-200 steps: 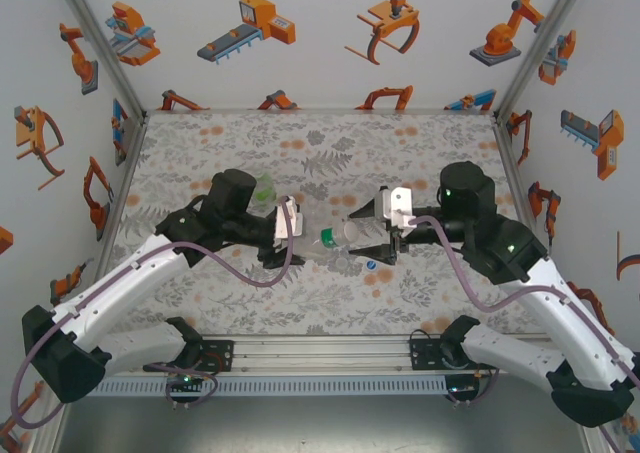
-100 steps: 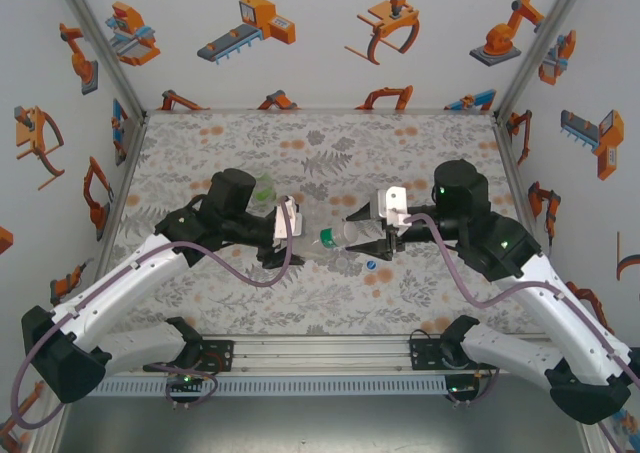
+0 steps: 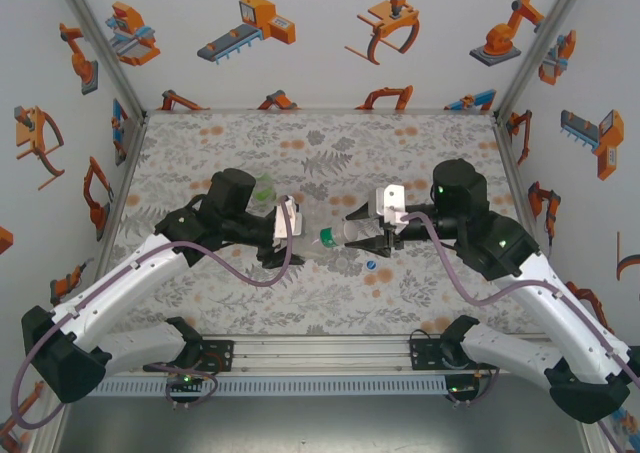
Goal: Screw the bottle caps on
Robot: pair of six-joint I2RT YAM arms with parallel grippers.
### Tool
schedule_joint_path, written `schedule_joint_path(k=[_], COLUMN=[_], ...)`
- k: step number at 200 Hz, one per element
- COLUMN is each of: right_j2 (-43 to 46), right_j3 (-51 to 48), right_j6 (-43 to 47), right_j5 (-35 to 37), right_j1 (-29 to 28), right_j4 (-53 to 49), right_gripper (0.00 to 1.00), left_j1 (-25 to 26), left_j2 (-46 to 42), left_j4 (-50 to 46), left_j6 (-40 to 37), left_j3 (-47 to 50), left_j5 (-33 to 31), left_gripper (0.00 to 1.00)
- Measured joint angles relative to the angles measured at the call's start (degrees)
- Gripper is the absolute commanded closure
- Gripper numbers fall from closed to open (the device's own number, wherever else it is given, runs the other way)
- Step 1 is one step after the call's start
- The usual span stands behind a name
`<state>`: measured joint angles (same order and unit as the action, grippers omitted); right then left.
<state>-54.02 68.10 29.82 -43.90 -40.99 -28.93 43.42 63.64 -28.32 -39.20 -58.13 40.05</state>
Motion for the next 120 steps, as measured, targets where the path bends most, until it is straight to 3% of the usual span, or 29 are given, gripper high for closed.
schedule_joint_path(k=[17, 68, 104, 120], right_j2=[-0.1, -0.2, -1.2, -1.9], right_j3=[0.0, 0.0, 0.0, 0.0], right_j6=[0.0, -1.6, -9.8, -15.7], right_j5=[0.0, 0.7, 4.0, 6.3], right_j1=[0.0, 0.0, -0.3, -0.3], right_j4=[0.0, 0.0, 1.9, 3.7], right_gripper=[0.55, 0.83, 1.00, 1.00], left_j1=[0.0, 0.0, 0.0, 0.0], left_j2=[0.0, -0.1, -0.6, -1.0], left_j4=[0.0, 0.0, 0.1, 0.6], left_j6=[0.0, 0.0, 0.5, 0.9], left_j3=[0.0, 0.0, 0.0, 0.2], left_j5=[0.0, -0.2, -3.1, -5.6], left_gripper=[1.00, 1.00, 1.00, 1.00])
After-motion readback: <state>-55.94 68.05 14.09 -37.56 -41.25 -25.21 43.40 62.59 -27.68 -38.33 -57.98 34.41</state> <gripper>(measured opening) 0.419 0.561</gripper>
